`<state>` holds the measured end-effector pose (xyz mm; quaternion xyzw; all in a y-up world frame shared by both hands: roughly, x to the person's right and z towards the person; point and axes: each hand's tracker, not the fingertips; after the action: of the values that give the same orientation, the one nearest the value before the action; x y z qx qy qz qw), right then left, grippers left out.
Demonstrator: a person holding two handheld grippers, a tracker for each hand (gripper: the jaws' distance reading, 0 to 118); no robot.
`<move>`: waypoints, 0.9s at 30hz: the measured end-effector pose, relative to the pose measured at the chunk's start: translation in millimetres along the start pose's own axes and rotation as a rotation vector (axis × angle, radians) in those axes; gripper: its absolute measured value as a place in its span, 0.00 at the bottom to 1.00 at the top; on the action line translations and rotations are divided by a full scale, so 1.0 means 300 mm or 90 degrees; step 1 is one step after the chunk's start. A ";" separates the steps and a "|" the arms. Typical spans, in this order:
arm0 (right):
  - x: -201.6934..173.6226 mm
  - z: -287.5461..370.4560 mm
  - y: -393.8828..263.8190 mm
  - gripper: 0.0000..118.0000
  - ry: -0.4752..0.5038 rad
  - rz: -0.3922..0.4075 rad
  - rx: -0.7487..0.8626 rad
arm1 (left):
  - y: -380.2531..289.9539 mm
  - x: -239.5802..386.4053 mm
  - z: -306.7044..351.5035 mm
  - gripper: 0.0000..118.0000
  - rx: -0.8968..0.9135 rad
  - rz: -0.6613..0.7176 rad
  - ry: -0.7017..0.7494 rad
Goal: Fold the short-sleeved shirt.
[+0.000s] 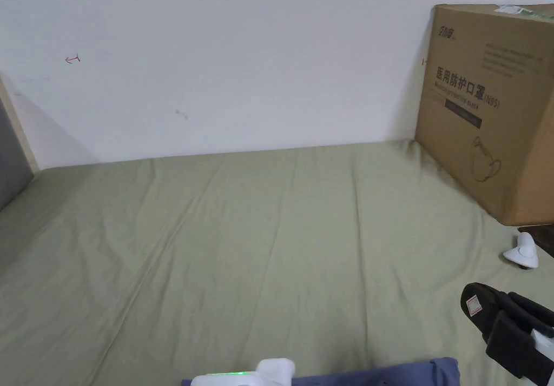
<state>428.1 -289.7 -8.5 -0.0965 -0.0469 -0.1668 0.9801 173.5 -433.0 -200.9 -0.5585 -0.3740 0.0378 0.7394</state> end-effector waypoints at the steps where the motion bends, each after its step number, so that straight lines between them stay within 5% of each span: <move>1: -0.004 -0.001 0.000 0.02 0.001 0.000 0.000 | 0.001 0.009 -0.006 0.01 -0.010 0.015 -0.070; 4: -0.015 0.003 0.001 0.02 0.007 0.001 -0.001 | 0.001 0.038 -0.018 0.00 -0.057 0.024 -0.219; 10: -0.032 0.022 0.023 0.02 0.013 0.007 0.003 | 0.026 -0.031 0.207 0.01 0.039 0.046 -0.225; 17: -0.073 0.021 0.051 0.02 0.025 0.015 0.007 | -0.025 -0.441 0.529 0.02 0.134 0.168 -0.304; 19: -0.086 0.006 0.049 0.02 0.028 0.012 -0.002 | -0.054 -0.550 0.543 0.20 0.131 0.210 -0.310; 23: -0.116 -0.023 0.031 0.02 0.028 0.011 -0.023 | -0.117 -0.741 0.479 0.96 0.109 0.269 -0.323; 27: -0.143 -0.057 0.017 0.02 0.027 0.015 -0.053 | -0.155 -0.848 0.361 1.00 0.112 0.313 -0.354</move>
<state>390.5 -274.9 -31.6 -0.1341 -0.0178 -0.1591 0.9780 -90.2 -484.5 -280.8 -0.5344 -0.4108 0.3961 0.6235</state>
